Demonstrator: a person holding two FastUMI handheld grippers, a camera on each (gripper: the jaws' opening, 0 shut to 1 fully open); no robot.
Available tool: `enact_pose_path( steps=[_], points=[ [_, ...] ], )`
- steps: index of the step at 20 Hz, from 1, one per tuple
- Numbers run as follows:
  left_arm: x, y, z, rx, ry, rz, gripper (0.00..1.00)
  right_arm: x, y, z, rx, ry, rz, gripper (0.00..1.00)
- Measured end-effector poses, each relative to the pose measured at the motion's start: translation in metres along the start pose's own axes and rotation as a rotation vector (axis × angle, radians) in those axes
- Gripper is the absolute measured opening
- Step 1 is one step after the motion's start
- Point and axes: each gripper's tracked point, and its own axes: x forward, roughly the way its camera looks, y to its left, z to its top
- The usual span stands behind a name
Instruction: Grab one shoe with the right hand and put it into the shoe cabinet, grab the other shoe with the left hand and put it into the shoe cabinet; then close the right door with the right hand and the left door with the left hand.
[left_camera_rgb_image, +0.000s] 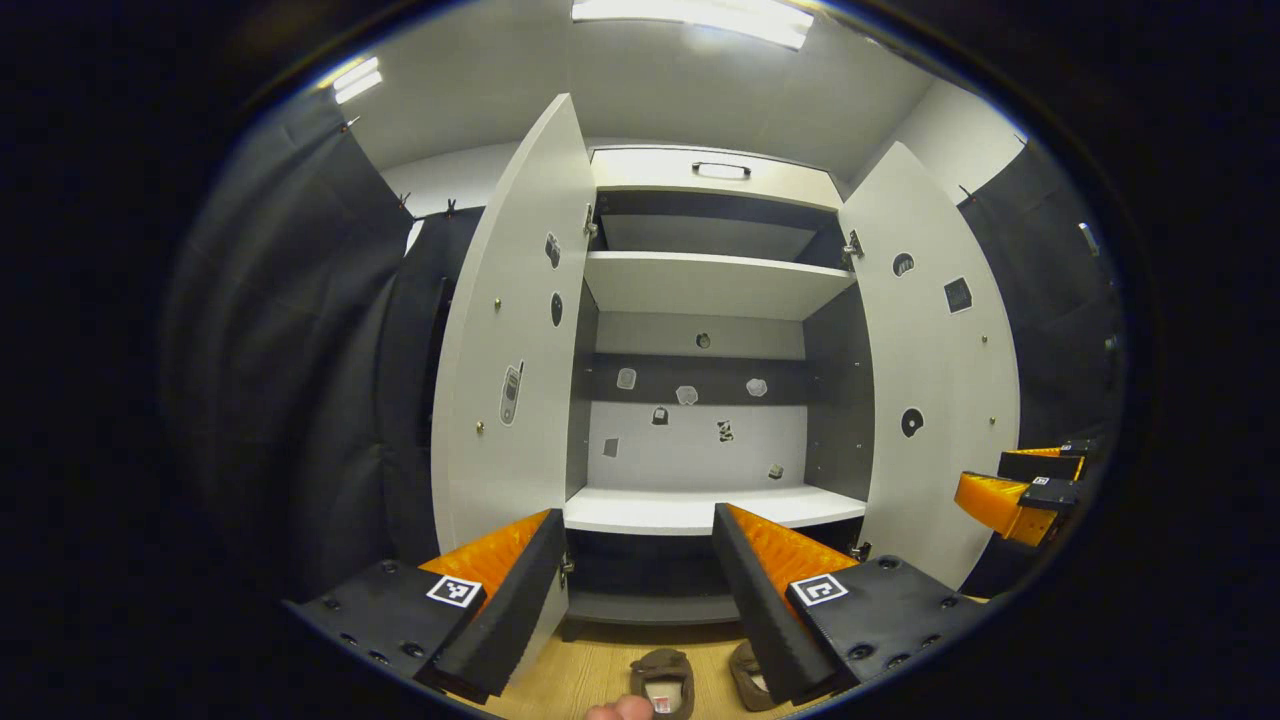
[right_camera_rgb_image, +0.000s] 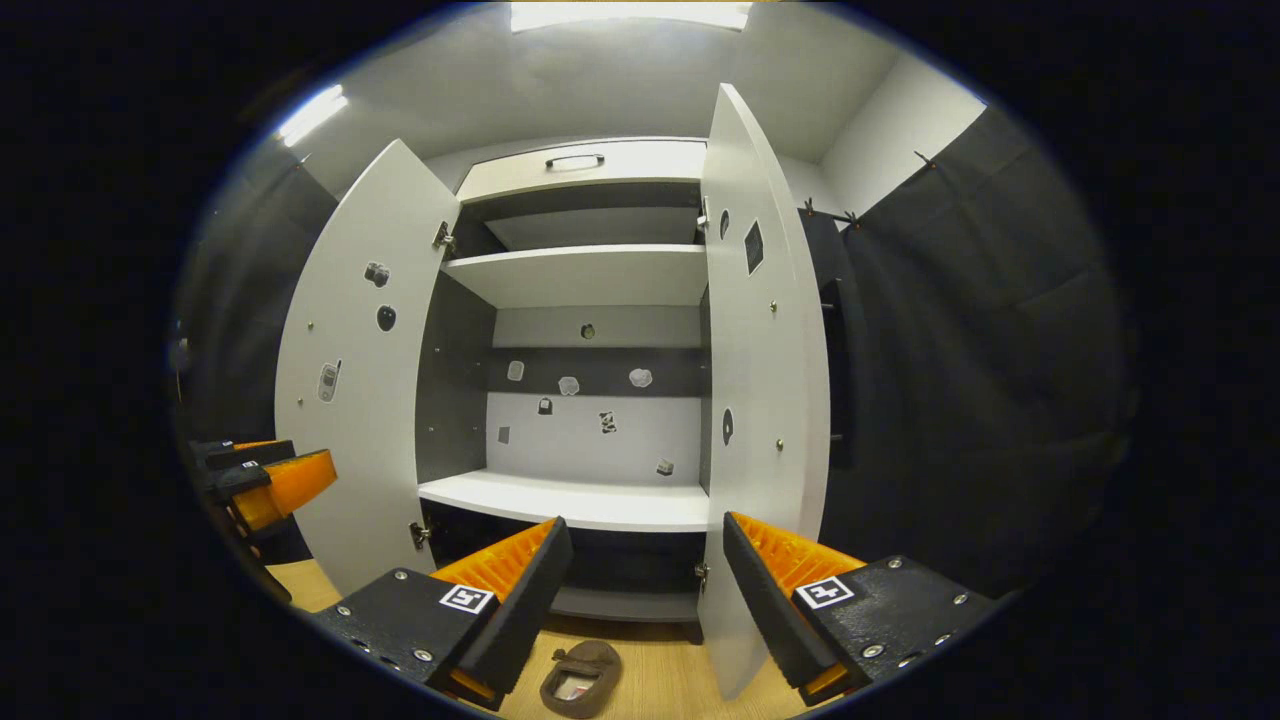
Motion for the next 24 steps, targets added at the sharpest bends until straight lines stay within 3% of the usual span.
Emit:
enact_pose_path(
  steps=[1, 7, 10, 17, 24],
  points=[
    [0.000, 0.000, 0.000, -0.001, 0.002, -0.001, 0.96, 0.002, 0.001, 0.000, -0.001, 0.001, 0.000, 0.94],
    [0.001, 0.004, 0.000, 0.007, 0.000, 0.004, 0.96, 0.016, 0.009, -0.001, -0.008, -0.003, 0.011, 0.94],
    [0.000, 0.008, 0.002, 0.013, -0.002, 0.011, 0.96, 0.033, 0.024, -0.024, -0.032, 0.037, 0.049, 0.94],
    [-0.002, 0.020, -0.001, 0.003, 0.002, 0.034, 0.96, 0.053, 0.048, -0.188, -0.070, 0.390, 0.118, 0.94],
    [-0.002, 0.032, -0.013, -0.030, 0.023, 0.055, 0.96, 0.043, 0.045, -0.330, -0.154, 0.656, 0.126, 0.95]
  ],
)
